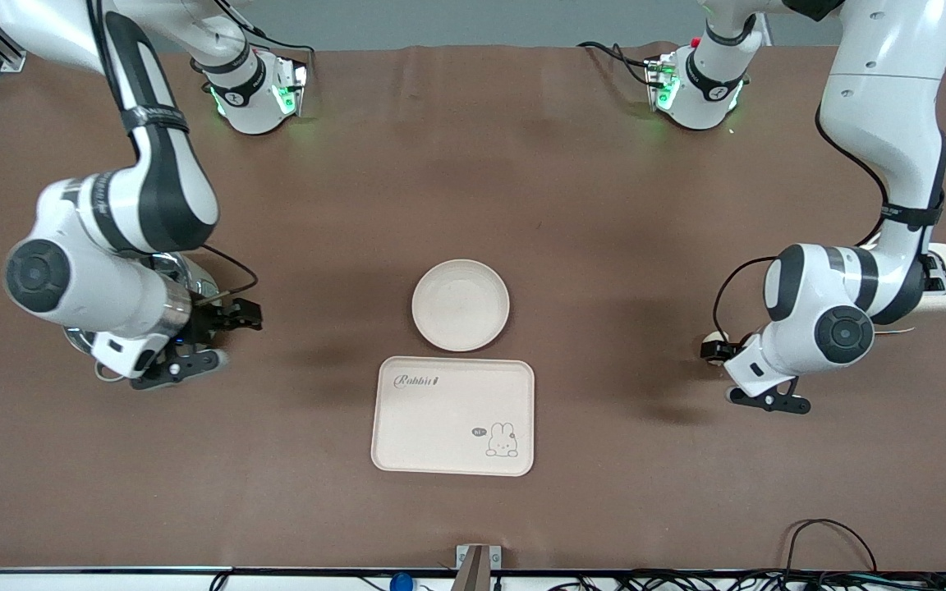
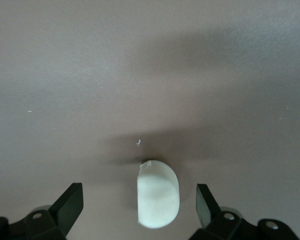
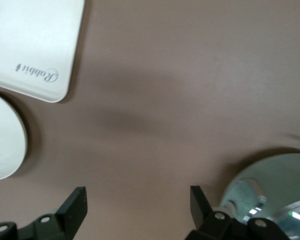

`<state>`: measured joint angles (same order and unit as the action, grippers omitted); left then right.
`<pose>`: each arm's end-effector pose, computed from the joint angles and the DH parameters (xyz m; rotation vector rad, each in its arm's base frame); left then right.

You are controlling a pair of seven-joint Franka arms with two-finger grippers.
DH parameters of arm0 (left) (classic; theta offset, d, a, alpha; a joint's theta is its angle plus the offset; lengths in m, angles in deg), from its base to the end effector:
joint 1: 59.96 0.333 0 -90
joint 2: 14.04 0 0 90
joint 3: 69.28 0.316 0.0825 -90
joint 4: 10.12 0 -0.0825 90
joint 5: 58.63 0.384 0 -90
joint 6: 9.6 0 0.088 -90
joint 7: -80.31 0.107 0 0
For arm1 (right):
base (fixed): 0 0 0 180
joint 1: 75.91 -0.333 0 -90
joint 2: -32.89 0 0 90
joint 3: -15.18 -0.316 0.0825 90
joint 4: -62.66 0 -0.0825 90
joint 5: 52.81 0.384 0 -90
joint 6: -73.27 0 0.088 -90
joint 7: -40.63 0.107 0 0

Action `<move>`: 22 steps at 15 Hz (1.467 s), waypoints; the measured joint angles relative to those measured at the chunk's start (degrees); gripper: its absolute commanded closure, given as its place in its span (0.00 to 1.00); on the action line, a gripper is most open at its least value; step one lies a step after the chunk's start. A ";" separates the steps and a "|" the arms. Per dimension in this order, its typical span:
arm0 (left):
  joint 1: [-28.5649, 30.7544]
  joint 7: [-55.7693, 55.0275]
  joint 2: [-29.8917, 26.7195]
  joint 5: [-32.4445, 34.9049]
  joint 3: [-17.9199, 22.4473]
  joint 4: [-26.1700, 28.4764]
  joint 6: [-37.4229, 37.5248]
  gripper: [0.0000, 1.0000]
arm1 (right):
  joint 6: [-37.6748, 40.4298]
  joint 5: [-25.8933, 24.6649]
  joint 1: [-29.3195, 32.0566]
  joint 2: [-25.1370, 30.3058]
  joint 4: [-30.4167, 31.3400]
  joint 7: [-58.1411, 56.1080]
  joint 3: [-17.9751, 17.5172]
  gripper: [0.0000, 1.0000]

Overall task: Place bun in plate and plate on tray
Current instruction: 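Grasp the white bun with the left gripper and lift it, then lower the bun into the white plate and open the left gripper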

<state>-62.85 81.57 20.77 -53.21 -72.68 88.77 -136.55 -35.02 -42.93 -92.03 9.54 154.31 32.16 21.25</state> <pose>0.6545 -0.0657 0.2237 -3.0806 0.2849 0.1769 0.6452 0.1354 0.3881 -2.9935 -0.4003 0.1748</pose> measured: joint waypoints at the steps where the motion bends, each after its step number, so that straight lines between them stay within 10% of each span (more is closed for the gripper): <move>1: 0.11 0.00 0.00 -0.60 0.01 1.53 -1.86 0.24 | -0.07 0.33 -0.41 -0.67 -0.01 0.00 -0.01 0.09; 9: 1.07 1.19 -0.21 -3.77 -0.84 5.32 -4.51 0.96 | -2.66 6.02 -4.54 -5.94 -0.03 0.06 -0.13 0.11; 15: 1.13 -1.44 -3.58 -4.75 -7.83 4.41 -4.71 1.00 | -2.83 7.19 -5.26 -6.65 -0.37 0.29 -0.13 0.11; 22: -10.58 -34.03 -4.16 -4.89 -14.73 0.69 -4.12 1.00 | -2.79 12.60 -5.28 -7.63 -0.37 0.37 -0.06 0.10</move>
<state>-73.43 47.54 16.61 -58.10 -87.42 89.46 -140.68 -37.81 -30.33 -97.31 1.91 153.95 32.53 21.19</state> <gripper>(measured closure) 0.916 0.106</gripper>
